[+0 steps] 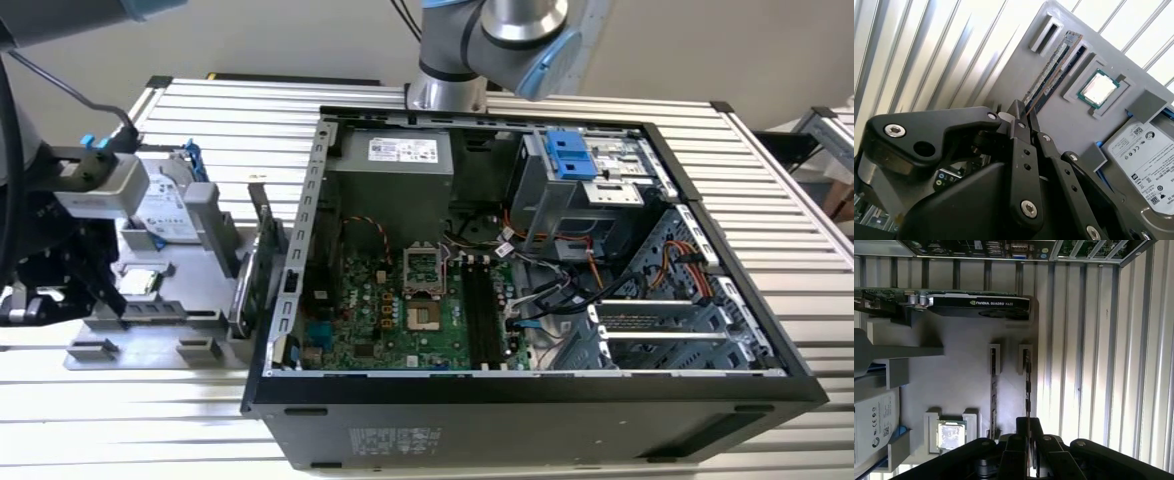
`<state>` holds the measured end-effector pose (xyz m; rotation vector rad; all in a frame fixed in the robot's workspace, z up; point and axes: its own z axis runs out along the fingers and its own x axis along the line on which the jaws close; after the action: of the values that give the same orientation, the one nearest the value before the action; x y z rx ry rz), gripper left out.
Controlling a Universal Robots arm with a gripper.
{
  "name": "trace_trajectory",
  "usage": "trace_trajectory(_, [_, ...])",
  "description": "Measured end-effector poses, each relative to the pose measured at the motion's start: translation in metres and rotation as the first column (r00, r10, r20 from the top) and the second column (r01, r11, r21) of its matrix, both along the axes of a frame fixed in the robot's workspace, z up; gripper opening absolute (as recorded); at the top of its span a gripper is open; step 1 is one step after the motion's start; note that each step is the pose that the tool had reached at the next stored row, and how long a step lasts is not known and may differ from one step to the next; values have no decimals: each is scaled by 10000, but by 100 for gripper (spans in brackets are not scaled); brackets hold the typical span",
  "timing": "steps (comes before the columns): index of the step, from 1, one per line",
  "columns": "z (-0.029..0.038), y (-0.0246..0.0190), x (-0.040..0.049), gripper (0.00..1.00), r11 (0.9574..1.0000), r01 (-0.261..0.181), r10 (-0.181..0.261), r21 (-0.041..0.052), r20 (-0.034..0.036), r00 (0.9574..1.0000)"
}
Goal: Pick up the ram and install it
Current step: 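Pick up the ram and move it above insertion slot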
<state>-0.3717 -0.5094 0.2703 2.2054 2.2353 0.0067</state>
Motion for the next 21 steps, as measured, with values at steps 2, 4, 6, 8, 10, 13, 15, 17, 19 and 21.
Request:
trace_trajectory(2, [27,0,0,0,10000,0,0,0,0,10000])
trace_trajectory(4, [53,0,0,0,10000,-1,1,-1,-1,10000])
trace_trajectory(6, [81,0,0,0,10000,0,0,-1,-1,10000])
trace_trajectory(8, [106,0,0,0,10000,0,0,-1,-1,10000])
trace_trajectory(10, [132,0,0,0,10000,0,0,-1,-1,10000])
trace_trajectory(13, [168,0,0,0,10000,0,0,0,0,10000])
trace_trajectory(15, [194,0,0,0,10000,0,0,-1,-1,10000])
trace_trajectory(17, [216,0,0,0,10000,0,0,-1,-1,10000])
trace_trajectory(19, [239,0,0,0,10000,0,0,0,0,10000])
trace_trajectory(21, [263,0,0,0,10000,0,0,0,-1,10000])
